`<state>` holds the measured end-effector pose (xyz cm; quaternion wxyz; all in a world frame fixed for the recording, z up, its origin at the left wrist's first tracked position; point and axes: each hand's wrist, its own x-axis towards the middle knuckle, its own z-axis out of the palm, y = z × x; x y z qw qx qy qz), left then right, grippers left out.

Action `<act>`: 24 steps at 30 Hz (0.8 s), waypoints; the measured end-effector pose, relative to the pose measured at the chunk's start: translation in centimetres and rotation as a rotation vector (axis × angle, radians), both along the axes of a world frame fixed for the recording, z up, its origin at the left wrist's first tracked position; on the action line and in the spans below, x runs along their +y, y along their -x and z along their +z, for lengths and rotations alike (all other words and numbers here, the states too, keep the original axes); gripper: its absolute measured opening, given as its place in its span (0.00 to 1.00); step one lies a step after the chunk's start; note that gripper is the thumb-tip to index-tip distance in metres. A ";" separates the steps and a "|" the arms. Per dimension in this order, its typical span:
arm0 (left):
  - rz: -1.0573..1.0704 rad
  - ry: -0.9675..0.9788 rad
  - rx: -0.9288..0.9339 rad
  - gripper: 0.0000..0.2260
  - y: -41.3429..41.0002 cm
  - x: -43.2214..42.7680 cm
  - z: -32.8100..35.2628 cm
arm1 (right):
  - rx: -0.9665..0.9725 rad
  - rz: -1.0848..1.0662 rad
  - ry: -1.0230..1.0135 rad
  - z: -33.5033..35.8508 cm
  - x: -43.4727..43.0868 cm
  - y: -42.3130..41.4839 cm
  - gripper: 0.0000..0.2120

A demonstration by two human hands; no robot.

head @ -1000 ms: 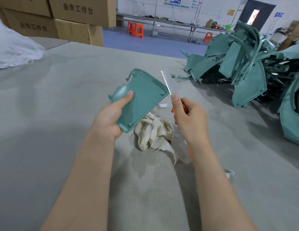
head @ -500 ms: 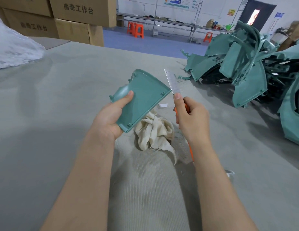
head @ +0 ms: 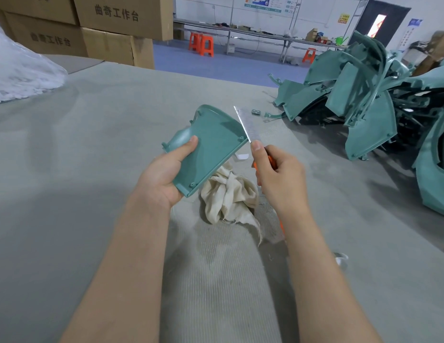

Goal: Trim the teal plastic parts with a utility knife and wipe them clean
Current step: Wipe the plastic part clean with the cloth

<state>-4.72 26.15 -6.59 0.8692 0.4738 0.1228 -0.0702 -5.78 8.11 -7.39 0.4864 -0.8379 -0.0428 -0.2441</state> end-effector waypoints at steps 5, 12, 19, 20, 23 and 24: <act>0.004 -0.012 -0.001 0.14 0.0 0.0 -0.1 | -0.010 -0.044 -0.021 0.0 -0.2 -0.1 0.30; 0.010 -0.013 0.010 0.15 0.1 0.0 0.0 | -0.007 -0.053 0.001 -0.1 -0.2 -0.2 0.29; 0.001 -0.008 0.019 0.16 0.1 0.0 0.1 | -0.020 -0.053 -0.003 0.0 -0.2 -0.1 0.30; 0.001 -0.005 0.021 0.15 0.1 -0.1 0.0 | -0.020 -0.057 -0.002 0.0 -0.3 -0.1 0.30; -0.001 -0.003 0.022 0.15 0.1 -0.1 0.0 | -0.018 -0.062 0.003 0.0 -0.3 -0.2 0.30; -0.002 -0.004 0.024 0.15 0.1 -0.1 0.0 | -0.017 -0.060 0.005 0.0 -0.3 -0.2 0.30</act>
